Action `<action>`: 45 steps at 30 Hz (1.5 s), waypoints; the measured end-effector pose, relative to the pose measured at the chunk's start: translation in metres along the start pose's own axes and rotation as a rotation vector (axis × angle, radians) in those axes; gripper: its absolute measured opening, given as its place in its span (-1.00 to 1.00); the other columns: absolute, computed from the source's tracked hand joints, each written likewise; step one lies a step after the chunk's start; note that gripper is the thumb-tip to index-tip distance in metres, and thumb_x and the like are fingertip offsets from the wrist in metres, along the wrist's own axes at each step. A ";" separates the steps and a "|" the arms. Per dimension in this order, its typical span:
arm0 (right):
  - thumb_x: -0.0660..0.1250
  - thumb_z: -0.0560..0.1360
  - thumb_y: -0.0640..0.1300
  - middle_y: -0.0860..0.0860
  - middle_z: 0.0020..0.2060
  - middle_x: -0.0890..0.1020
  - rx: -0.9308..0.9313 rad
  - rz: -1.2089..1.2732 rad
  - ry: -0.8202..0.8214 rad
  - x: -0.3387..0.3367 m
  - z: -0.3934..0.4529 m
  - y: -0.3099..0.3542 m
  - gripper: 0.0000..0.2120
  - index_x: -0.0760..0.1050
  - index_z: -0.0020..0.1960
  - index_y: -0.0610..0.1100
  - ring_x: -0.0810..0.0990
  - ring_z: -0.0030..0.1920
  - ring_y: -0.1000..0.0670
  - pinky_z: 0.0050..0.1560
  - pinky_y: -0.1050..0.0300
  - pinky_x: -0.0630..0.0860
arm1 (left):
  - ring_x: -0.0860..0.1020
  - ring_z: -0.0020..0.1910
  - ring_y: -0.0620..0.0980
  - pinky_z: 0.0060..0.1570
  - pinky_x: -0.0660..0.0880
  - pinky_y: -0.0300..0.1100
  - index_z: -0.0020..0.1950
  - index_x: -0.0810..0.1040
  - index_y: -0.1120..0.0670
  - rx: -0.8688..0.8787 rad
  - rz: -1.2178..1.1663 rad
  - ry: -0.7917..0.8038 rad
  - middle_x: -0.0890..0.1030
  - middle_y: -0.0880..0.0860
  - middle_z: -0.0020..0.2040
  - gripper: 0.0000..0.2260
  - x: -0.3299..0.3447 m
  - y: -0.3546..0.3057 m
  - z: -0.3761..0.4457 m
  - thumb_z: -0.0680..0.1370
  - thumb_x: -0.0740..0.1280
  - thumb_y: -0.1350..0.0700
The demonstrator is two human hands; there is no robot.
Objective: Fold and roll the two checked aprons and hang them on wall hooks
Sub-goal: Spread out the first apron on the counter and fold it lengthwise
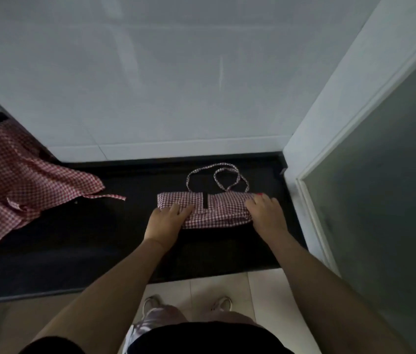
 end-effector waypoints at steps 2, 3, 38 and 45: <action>0.31 0.46 -0.27 -0.15 -0.02 0.61 0.001 0.007 0.263 0.032 -0.019 0.005 -0.84 0.57 0.02 -0.17 0.59 0.01 -0.18 -0.01 0.00 0.48 | 0.51 0.17 0.08 0.15 0.42 -0.03 0.59 0.04 -0.11 0.037 -0.012 0.142 0.47 0.08 0.28 -0.36 0.030 -0.009 -0.010 0.57 0.26 0.10; 0.25 0.52 -0.24 -0.14 0.07 0.59 0.013 0.013 0.432 0.050 -0.028 0.006 -0.79 0.55 0.12 -0.16 0.56 0.09 -0.16 0.07 0.01 0.47 | 0.50 0.21 0.08 0.21 0.41 -0.03 0.59 0.01 -0.12 0.034 -0.057 0.216 0.46 0.08 0.31 -0.33 0.041 -0.010 -0.012 0.56 0.27 0.09; 0.55 0.37 -0.09 -0.14 0.25 0.56 1.126 1.142 0.671 0.098 -0.051 -0.069 -0.39 0.44 0.33 -0.26 0.55 0.22 -0.19 0.26 -0.06 0.47 | -0.20 0.58 0.12 0.48 -0.14 0.22 0.58 -0.27 -0.06 0.081 -0.119 0.290 -0.21 0.01 0.61 0.17 0.066 -0.079 0.062 0.26 0.37 -0.48; 0.52 0.38 -0.16 -0.10 0.13 0.62 0.827 1.272 0.766 0.056 -0.014 -0.013 -0.60 0.52 0.18 -0.13 0.61 0.02 -0.06 -0.02 0.06 0.53 | -0.25 0.56 0.18 0.48 -0.13 0.28 0.58 -0.31 -0.02 0.081 -0.090 0.340 -0.27 0.04 0.59 0.26 0.067 -0.086 0.069 0.19 0.38 -0.51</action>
Point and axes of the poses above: each hand's wrist, its own z-axis towards the middle knuckle, its own x-axis out of the palm, y = z × x, the point moved 10 cm from there along z, towards the middle knuckle
